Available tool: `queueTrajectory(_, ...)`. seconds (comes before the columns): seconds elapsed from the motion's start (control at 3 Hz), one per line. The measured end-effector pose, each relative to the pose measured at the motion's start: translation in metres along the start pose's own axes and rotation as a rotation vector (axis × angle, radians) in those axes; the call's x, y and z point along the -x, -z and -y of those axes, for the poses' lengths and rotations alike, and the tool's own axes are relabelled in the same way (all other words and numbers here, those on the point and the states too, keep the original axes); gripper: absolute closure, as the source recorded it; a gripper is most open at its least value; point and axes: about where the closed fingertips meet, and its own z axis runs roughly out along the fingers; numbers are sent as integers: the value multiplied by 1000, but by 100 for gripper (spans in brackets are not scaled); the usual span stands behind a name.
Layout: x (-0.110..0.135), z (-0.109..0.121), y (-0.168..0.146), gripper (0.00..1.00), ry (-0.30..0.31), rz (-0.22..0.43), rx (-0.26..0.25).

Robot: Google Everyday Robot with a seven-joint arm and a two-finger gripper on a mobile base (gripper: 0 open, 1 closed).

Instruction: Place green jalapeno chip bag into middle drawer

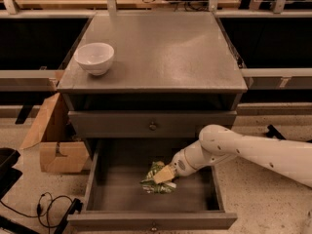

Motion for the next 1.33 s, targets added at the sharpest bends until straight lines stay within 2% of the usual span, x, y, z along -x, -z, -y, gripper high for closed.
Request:
queueTrajectory(0.67, 0, 0, 0, 13, 0, 0, 0)
queueTrajectory(1.0, 0, 0, 0, 0, 0, 0, 0)
queueTrajectory(1.33, 0, -2, 2, 0, 4, -2, 1)
